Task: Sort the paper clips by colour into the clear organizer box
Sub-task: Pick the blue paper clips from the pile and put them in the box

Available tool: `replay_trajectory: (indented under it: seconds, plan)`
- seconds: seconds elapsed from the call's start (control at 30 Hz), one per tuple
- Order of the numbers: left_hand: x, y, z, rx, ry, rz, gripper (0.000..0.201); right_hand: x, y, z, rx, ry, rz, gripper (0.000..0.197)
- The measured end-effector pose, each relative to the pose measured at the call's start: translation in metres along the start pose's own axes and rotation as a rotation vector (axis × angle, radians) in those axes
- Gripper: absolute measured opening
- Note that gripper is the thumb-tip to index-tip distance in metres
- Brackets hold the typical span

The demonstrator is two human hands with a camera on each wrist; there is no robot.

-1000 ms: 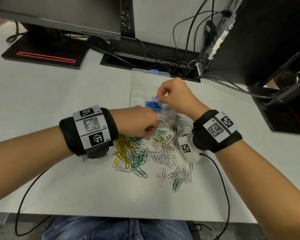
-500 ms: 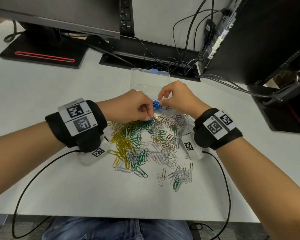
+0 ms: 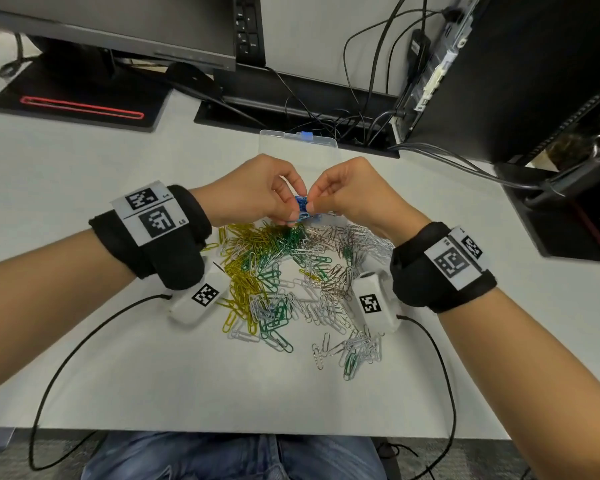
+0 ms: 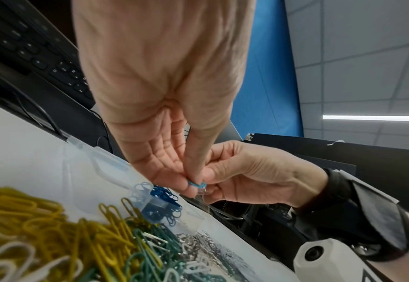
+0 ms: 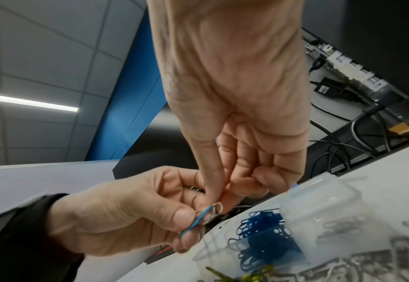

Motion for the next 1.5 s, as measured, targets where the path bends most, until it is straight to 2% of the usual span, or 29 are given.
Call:
replay_trajectory:
  seconds: [0.2, 0.37, 0.53, 0.6, 0.7, 0.83, 0.97, 1.07, 1.13, 1.2, 1.27, 1.33, 1.4, 1.5]
  plan:
    - [-0.003, -0.004, 0.004, -0.045, -0.006, -0.04, 0.035, -0.004, 0.007, 0.007, 0.024, -0.023, 0.014, 0.008]
    - [0.001, -0.001, 0.006, -0.024, 0.009, -0.063, 0.038, 0.011, -0.002, 0.016, 0.026, -0.105, 0.013, 0.011]
    - [-0.004, 0.001, 0.007, -0.015, 0.06, -0.133, 0.041, 0.009, -0.004, 0.015, 0.005, -0.08, 0.065, 0.004]
    - [-0.012, 0.001, 0.008, -0.018, 0.107, -0.232, 0.038, 0.0, -0.006, 0.009, -0.015, -0.018, 0.094, 0.004]
    - [-0.025, 0.001, 0.011, -0.002, 0.158, -0.509, 0.031, -0.011, -0.009, -0.002, -0.068, 0.08, 0.203, 0.007]
    - [-0.034, -0.005, 0.016, -0.022, 0.171, -0.69, 0.027, -0.004, -0.008, -0.013, -0.097, 0.083, 0.365, 0.009]
    - [-0.036, -0.018, 0.021, -0.086, 0.135, -0.883, 0.044, -0.01, -0.007, -0.009, -0.106, 0.081, 0.458, 0.015]
    - [-0.039, -0.027, 0.025, -0.144, 0.106, -0.965, 0.052, -0.031, 0.006, 0.006, -0.021, 0.086, 0.487, 0.018]
    - [-0.036, -0.018, 0.027, -0.075, 0.122, -0.98, 0.044, -0.036, 0.02, 0.018, 0.065, 0.028, 0.534, 0.02]
    - [-0.02, -0.001, 0.027, 0.072, 0.098, -0.97, 0.036, -0.029, 0.031, 0.027, 0.127, -0.073, 0.648, 0.028]
    - [0.008, 0.012, 0.027, 0.185, -0.018, -0.945, 0.038, -0.02, 0.038, 0.035, 0.172, -0.164, 0.715, 0.04]
    - [0.034, 0.014, 0.028, 0.236, -0.163, -0.945, 0.045, -0.015, 0.043, 0.042, 0.187, -0.232, 0.73, 0.048]
    - [0.05, 0.011, 0.027, 0.258, -0.241, -0.973, 0.05, -0.017, 0.043, 0.046, 0.158, -0.232, 0.737, 0.049]
    - [0.052, 0.014, 0.024, 0.284, -0.227, -0.989, 0.046, -0.024, 0.044, 0.049, 0.144, -0.194, 0.72, 0.047]
Point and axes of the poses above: each hand's wrist, its own z-axis away from the middle knuckle, its own x-axis out of the palm, y = z × x, the point moved 9 cm from there along -z, towards the middle knuckle, and after that the axes turned 3 degrees about -x, right-handed, at the moved point
